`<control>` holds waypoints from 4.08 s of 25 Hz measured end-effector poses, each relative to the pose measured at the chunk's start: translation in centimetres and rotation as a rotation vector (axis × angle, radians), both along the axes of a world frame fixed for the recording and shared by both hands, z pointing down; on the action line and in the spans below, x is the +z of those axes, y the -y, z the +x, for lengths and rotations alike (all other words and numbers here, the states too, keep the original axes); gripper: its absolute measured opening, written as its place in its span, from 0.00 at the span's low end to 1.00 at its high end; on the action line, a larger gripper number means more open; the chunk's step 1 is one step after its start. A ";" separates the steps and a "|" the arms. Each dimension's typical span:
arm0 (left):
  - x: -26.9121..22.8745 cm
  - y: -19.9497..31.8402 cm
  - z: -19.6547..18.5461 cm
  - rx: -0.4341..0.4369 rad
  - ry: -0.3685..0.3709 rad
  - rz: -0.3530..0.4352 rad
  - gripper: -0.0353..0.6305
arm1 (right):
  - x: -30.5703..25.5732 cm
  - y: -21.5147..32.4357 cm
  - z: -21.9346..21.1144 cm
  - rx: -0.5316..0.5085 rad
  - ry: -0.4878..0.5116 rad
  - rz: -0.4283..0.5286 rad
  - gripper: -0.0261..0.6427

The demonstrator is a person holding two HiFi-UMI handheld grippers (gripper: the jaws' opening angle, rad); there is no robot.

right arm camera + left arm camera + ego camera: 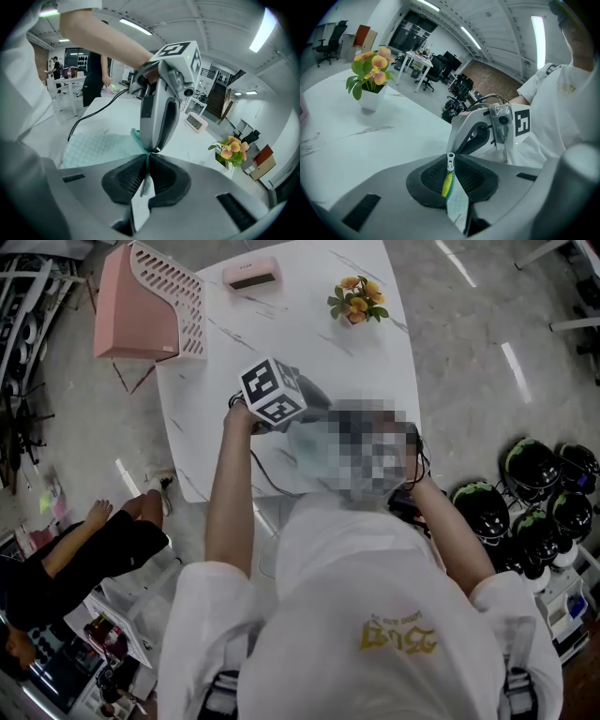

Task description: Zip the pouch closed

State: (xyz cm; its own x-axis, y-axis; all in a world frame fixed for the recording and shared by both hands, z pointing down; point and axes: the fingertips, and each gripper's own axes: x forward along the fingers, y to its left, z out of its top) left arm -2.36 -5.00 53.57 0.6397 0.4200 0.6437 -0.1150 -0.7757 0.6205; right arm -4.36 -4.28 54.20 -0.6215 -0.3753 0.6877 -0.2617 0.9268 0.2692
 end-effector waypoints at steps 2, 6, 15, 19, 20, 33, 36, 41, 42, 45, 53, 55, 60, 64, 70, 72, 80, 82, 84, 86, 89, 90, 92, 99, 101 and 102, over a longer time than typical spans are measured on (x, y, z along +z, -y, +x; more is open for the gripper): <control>-0.1 0.1 0.0 -0.026 -0.024 -0.014 0.15 | -0.1 0.1 0.0 0.002 0.020 -0.016 0.09; -0.1 0.5 0.1 -0.074 -0.063 -0.043 0.15 | 0.0 0.3 0.2 0.023 0.052 -0.054 0.09; 0.0 1.4 0.2 -0.152 -0.146 -0.116 0.15 | -0.1 1.0 0.6 0.018 0.064 -0.060 0.09; 0.1 1.8 0.2 -0.182 -0.167 -0.131 0.15 | -0.1 1.3 0.8 0.016 0.065 -0.063 0.09; 0.1 1.9 0.2 -0.187 -0.173 -0.136 0.15 | -0.1 1.3 0.9 0.017 0.069 -0.064 0.09; -0.4 2.8 0.4 -0.269 -0.256 -0.190 0.15 | -0.5 1.8 2.0 0.056 0.111 -0.103 0.08; 0.6 3.1 -1.3 -0.273 -0.185 -0.141 0.08 | 0.0 2.5 3.9 0.122 0.113 -0.129 0.08; -0.3 3.9 -2.9 -0.317 -0.205 -0.090 0.08 | 0.1 2.6 6.0 0.148 0.111 -0.143 0.08; -0.6 4.0 -2.6 -0.311 -0.211 -0.073 0.08 | 0.0 2.5 6.0 0.145 0.109 -0.141 0.08; -0.7 3.6 -0.9 -0.248 -0.200 -0.026 0.08 | 0.0 2.3 5.6 0.141 0.108 -0.133 0.08; 0.3 1.9 0.8 -0.065 -0.102 0.056 0.14 | -0.7 1.8 5.1 0.093 0.067 -0.051 0.08; 0.5 2.0 1.0 -0.013 -0.087 0.111 0.16 | -0.7 1.7 5.0 0.082 0.064 -0.045 0.08; 0.6 1.4 1.4 0.102 -0.076 0.182 0.21 | -0.6 1.5 4.8 0.059 0.054 -0.037 0.08; 1.2 0.7 1.7 0.220 -0.040 0.236 0.21 | -0.7 1.3 4.6 0.031 0.039 -0.018 0.08; 1.6 0.4 2.1 0.289 -0.028 0.321 0.15 | -0.4 1.7 4.7 0.044 0.035 -0.035 0.08; 1.7 0.3 2.1 0.286 -0.029 0.355 0.15 | -0.3 1.7 4.8 0.044 0.034 -0.044 0.08; 1.1 1.1 1.6 0.254 -0.039 0.353 0.14 | 0.1 1.7 5.2 0.047 0.042 -0.051 0.08; 1.2 1.1 1.1 0.258 -0.025 0.353 0.14 | 0.1 1.7 5.3 0.051 0.045 -0.054 0.08; 1.1 1.1 0.9 0.246 -0.028 0.350 0.14 | 0.0 1.6 5.4 0.056 0.052 -0.057 0.08; 1.1 1.2 0.8 0.238 -0.031 0.347 0.14 | 0.0 1.5 5.4 0.056 0.057 -0.056 0.08; 1.3 1.1 0.7 0.232 -0.026 0.340 0.14 | 0.0 1.4 5.3 0.051 0.058 -0.056 0.08; 1.4 1.1 0.6 0.228 -0.023 0.338 0.14 | 0.1 1.4 5.4 0.051 0.057 -0.057 0.08; 1.8 1.2 0.2 0.220 -0.012 0.333 0.14 | 0.2 1.4 5.7 0.054 0.056 -0.062 0.08; 2.6 1.4 -2.2 0.182 0.033 0.313 0.14 | 0.5 1.5 6.5 0.062 0.054 -0.077 0.08; 2.8 1.5 -2.8 0.172 0.046 0.308 0.14 | 0.8 1.5 6.8 0.066 0.050 -0.081 0.08; 2.9 1.6 -3.1 0.164 0.052 0.305 0.14 | 1.0 1.6 7.0 0.069 0.048 -0.084 0.08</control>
State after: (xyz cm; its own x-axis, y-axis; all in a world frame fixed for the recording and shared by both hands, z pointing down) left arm -5.49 -6.60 56.48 0.5423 0.2975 0.7857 0.0012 -0.9355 0.3534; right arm 2.62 -5.84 55.17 -0.6291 -0.3608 0.6885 -0.3365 0.9249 0.1773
